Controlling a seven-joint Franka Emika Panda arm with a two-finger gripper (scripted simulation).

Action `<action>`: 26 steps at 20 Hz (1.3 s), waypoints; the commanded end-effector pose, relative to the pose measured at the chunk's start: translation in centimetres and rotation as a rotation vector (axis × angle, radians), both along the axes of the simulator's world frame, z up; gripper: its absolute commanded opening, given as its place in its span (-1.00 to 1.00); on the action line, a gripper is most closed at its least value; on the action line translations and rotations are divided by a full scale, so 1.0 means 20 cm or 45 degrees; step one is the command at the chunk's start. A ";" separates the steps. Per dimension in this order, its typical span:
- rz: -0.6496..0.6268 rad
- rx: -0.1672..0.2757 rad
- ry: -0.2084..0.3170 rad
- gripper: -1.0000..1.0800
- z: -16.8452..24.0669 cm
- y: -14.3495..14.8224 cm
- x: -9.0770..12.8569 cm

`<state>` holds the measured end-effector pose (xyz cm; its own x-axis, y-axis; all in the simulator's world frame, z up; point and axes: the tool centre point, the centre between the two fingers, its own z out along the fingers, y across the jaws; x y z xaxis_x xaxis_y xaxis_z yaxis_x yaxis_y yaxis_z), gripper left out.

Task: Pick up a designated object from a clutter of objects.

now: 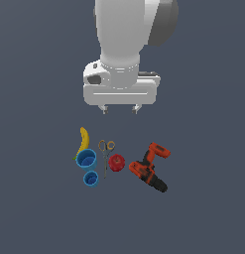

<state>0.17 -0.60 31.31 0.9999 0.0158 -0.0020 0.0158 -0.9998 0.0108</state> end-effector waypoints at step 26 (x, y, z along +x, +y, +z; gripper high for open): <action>0.109 0.034 -0.005 0.92 -0.16 0.05 0.18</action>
